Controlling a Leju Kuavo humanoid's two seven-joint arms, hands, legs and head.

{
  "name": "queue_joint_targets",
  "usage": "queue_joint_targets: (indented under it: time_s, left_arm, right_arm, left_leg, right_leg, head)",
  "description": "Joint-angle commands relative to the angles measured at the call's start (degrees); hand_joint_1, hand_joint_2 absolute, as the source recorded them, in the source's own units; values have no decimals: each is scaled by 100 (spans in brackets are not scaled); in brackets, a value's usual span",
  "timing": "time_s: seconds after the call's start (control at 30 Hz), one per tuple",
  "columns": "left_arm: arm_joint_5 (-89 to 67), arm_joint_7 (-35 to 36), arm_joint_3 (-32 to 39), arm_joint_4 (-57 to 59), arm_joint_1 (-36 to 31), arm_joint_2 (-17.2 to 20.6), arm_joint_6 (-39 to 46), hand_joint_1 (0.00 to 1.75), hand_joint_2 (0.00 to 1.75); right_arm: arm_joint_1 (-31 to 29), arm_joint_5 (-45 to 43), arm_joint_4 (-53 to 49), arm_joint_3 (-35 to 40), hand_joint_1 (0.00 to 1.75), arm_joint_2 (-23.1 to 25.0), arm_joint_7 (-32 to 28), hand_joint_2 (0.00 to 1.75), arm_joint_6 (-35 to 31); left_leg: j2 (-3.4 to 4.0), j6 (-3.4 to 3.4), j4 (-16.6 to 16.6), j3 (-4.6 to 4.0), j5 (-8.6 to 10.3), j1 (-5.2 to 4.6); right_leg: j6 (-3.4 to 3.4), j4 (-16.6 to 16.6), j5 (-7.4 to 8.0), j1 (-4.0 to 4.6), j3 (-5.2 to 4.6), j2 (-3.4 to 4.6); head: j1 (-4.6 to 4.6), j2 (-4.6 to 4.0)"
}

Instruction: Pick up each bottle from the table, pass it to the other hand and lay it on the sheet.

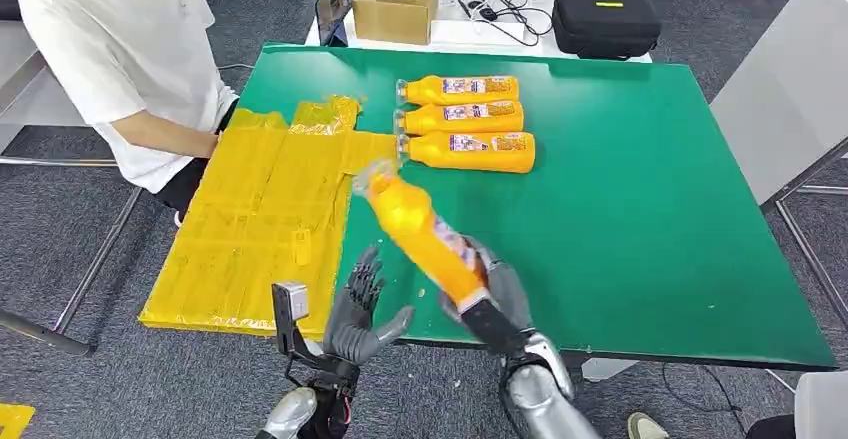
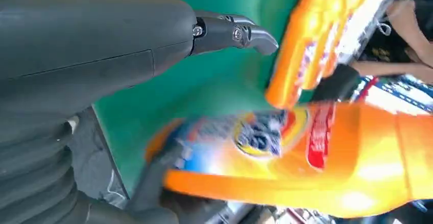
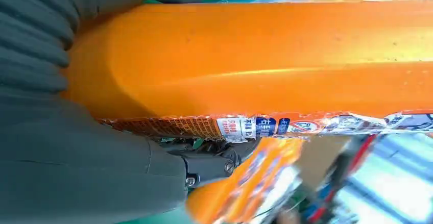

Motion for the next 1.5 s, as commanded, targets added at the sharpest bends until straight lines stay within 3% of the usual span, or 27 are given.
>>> queue_joint_targets:
  time_s: [0.03, 0.67, 0.7, 0.73, 0.77, 1.0, 1.1, 1.13, 1.33, 1.5]
  left_arm:
    - [67, -171, -235, -524, 22, 232, -17, 0, 175]
    - [330, -466, 130, -1096, 123, 235, -39, 0, 175]
    - [489, -388, 162, -1181, 143, 251, -197, 175, 175]
    - [764, -224, 198, -1219, 164, 246, -459, 175, 175]
    - [947, -104, 210, -1209, 169, 237, -612, 175, 175]
    - [949, -102, 211, -1201, 174, 238, -613, 175, 175]
    - [1230, 30, 183, -1115, 153, 224, -991, 175, 175]
    - [1341, 77, 168, -1073, 136, 219, -1159, 175, 175]
    - [1429, 230, 175, -938, 115, 205, -1248, 175, 175]
    - [1272, 201, 218, -947, 172, 245, -1249, 175, 175]
  right_arm:
    - [32, -61, -73, 1295, 175, -6, -161, 175, 19]
    - [-51, 12, 155, 1657, 175, -126, -216, 175, 125]
    - [-62, -5, 221, 1644, 133, -109, -215, 175, 145]
    - [-77, -27, 259, 1629, 35, -95, -218, 175, 178]
    - [-76, -57, 258, 1600, 0, -81, -222, 175, 186]
    - [-97, -55, 246, 1599, 0, -70, -220, 175, 188]
    - [-88, -95, 187, 1530, 0, -53, -216, 175, 213]
    - [-90, -142, 146, 1464, 0, -26, -236, 0, 209]
    - [-27, -328, -244, 913, 0, 62, -398, 0, -359]
    - [34, -572, -434, 524, 0, 61, -465, 0, -403]
  left_leg:
    - [14, -8, 0, 15, -9, 6]
    - [4, -5, -2, 6, -4, 2]
    - [6, -8, -1, 14, -8, 6]
    - [6, -7, -3, 11, -5, 4]
    - [2, -5, -3, 5, -2, 1]
    - [1, -9, -3, 17, -8, 5]
    - [4, -8, -4, 17, -8, 5]
    - [1, -7, -5, 12, -5, 3]
    - [-1, -6, 0, 8, -5, 3]
    - [0, -9, -1, 18, -9, 5]
  right_leg:
    - [-13, -2, -5, 8, 13, 7]
    - [-9, -5, -3, 3, 7, -1]
    - [-13, -5, -7, 7, 16, -1]
    - [-11, -6, -4, 5, 11, -1]
    - [-8, -4, -3, 2, 6, -3]
    - [-15, -7, -8, 7, 20, -6]
    - [-14, -6, -8, 6, 19, -3]
    - [-12, -7, -6, 4, 14, -5]
    - [-12, -2, -7, 4, 10, -7]
    - [-16, -5, -10, 7, 21, -8]
  head:
    - [0, 0]
    - [0, 0]
    - [0, 0]
    - [0, 0]
    - [0, 0]
    - [0, 0]
    - [0, 0]
    - [0, 0]
    - [0, 0]
    - [0, 0]
